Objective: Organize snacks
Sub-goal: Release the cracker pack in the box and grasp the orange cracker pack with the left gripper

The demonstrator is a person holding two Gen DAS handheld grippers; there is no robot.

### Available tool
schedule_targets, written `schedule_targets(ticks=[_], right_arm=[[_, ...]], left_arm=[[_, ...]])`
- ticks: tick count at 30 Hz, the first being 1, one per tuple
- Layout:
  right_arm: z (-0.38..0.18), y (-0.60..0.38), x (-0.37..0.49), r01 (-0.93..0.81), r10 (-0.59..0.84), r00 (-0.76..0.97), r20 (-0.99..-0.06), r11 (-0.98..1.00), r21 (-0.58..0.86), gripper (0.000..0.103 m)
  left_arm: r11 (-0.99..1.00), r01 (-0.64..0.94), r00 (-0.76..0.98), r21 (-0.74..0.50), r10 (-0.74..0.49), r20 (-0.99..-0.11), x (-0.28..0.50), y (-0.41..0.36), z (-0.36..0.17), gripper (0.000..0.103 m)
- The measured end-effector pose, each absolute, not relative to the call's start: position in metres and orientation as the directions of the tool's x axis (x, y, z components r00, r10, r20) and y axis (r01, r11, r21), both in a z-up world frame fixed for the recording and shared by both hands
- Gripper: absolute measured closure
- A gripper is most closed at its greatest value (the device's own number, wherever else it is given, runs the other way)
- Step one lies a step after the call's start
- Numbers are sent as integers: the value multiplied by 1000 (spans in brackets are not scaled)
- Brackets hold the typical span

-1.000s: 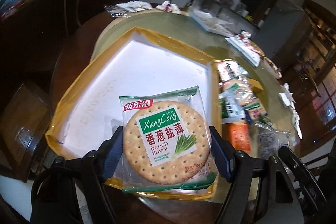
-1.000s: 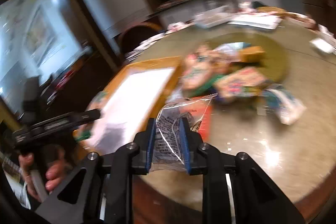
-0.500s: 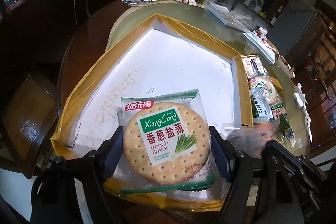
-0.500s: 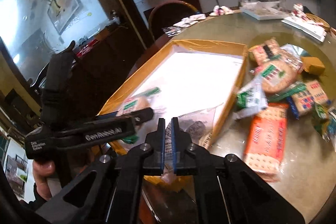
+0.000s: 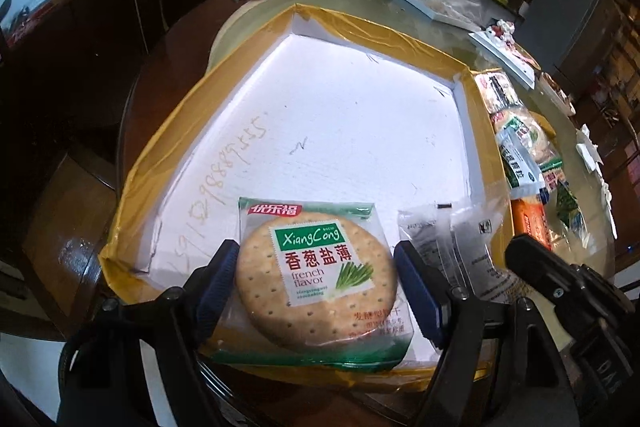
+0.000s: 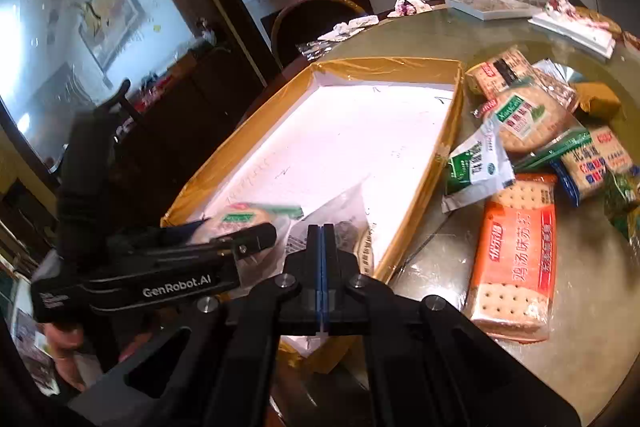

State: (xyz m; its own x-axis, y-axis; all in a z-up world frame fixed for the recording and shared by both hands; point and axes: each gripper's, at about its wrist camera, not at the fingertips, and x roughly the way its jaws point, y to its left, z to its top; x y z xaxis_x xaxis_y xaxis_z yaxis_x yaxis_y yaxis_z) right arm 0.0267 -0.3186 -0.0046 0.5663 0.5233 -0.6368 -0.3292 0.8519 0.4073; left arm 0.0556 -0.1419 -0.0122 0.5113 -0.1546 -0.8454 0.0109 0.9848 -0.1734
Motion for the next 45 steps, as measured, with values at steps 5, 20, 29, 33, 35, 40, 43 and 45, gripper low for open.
schedule_targets(ticks=[5,20,29,33,35,40,43,45], right_arm=[[-4,-341,15,-285,508,589,-628,858,427,52],[-7,-466,-19,-48,381,686,-620,874,484,32],[-12,-521,-32,44,333,717,-612,855,517,30],[-19,-534,-34,61,336,715,-613,843,534,30],[-20,-538,-34,60,342,714,-611,839,540,30],[-22,-539,-32,52,353,707,-613,838,543,30],[-24,-536,-28,46,354,702,-618,843,536,30],[-24,-534,-25,42,360,698,-619,842,537,30]], left_arm=[[971,-65,548,-232,-159,-821,51,-129,-3,24],[944,240,591,-225,-326,-738,16,-244,45,23],[938,318,486,-136,-284,-827,46,-322,18,23],[948,308,445,-76,-214,-869,65,-344,-3,23],[953,299,431,-57,-188,-883,72,-350,-12,24],[964,265,428,9,-109,-897,75,-355,-23,38],[965,262,419,-29,-141,-897,73,-349,-25,48],[962,269,423,-42,-157,-892,66,-346,-24,49]])
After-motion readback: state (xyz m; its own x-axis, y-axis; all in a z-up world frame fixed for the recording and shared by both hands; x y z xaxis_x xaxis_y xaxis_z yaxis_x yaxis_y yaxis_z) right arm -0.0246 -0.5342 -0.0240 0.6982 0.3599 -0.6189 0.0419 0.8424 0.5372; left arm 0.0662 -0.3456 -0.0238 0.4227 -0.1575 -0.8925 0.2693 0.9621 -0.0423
